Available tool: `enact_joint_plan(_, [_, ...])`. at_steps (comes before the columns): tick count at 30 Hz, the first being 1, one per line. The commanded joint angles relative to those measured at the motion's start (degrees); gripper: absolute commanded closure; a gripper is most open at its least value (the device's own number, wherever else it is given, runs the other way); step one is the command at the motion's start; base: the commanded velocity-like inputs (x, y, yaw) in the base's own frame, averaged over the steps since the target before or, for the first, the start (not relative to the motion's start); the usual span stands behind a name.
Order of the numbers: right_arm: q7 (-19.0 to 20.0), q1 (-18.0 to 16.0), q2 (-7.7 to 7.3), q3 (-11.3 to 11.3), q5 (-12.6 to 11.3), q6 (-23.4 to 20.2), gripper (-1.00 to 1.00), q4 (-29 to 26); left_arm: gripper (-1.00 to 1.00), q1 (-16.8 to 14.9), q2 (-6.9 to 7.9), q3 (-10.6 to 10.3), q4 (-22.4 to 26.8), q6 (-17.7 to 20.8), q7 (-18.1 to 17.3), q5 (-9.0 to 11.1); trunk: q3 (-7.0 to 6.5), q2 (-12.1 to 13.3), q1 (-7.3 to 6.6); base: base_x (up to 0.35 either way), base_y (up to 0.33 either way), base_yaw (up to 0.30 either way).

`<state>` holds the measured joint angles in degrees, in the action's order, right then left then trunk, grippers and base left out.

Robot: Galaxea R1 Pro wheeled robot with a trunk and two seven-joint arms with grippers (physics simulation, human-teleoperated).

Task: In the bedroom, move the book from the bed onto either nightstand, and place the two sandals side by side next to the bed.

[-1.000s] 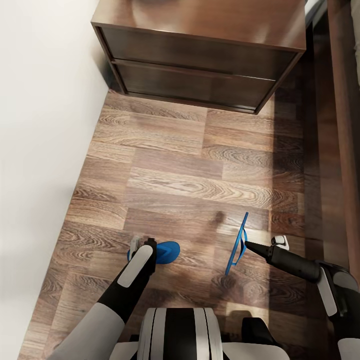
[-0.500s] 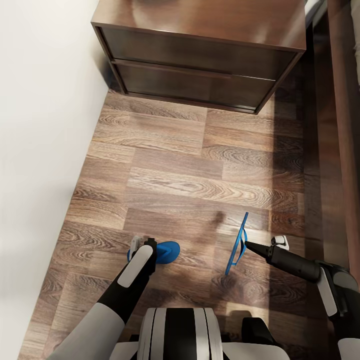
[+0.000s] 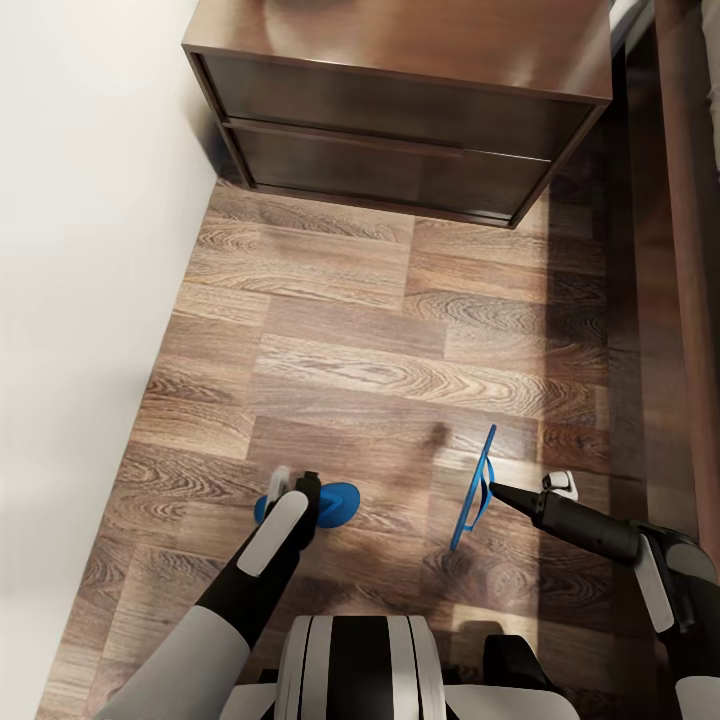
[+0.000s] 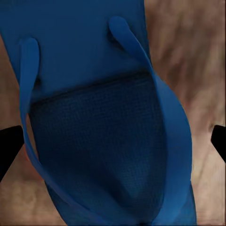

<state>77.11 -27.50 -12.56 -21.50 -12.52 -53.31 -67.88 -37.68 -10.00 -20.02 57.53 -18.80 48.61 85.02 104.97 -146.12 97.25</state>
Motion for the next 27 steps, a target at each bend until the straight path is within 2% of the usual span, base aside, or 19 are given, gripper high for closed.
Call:
enact_joint_plan(1, [0.09, -0.01, -0.01, -0.02, -0.18, -0.39, 1.0, 0.0, -1.0, -0.02, 0.0, -0.06, -0.43, -0.11, -0.52, 0.25, 0.03, -0.01, -0.01, 0.0, 0.0, 0.0])
enact_joint_plan(5, [0.28, -0.01, -0.07, -0.03, -0.22, -0.4, 1.0, 0.02, -1.0, -0.02, 0.0, -0.02, -2.78, 0.13, -1.6, 0.24, 0.03, -0.01, -0.01, 0.0, 0.0, 0.0])
enact_joint_plan(11, [0.24, -0.01, -0.02, -0.04, -0.15, -0.41, 1.0, 0.01, -1.0, -0.02, 0.0, -0.02, -3.43, 0.16, -1.92, 0.23, 0.03, -0.01, -0.01, 0.0, 0.0, 0.0])
enact_joint_plan(12, [0.27, -0.01, -0.02, -0.04, -0.14, -0.42, 1.0, 0.02, 1.0, -0.02, 0.0, -0.02, -3.45, 0.16, -1.97, 0.22, 0.03, -0.01, -0.01, 0.0, 0.0, 0.0])
enact_joint_plan(27, [0.4, -0.01, -0.1, -0.04, -0.19, -0.42, 1.0, 0.03, 1.0, -0.02, 0.0, -0.02, -3.39, 0.25, -1.94, 0.0, 0.03, -0.01, -0.01, 0.0, 0.0, 0.0])
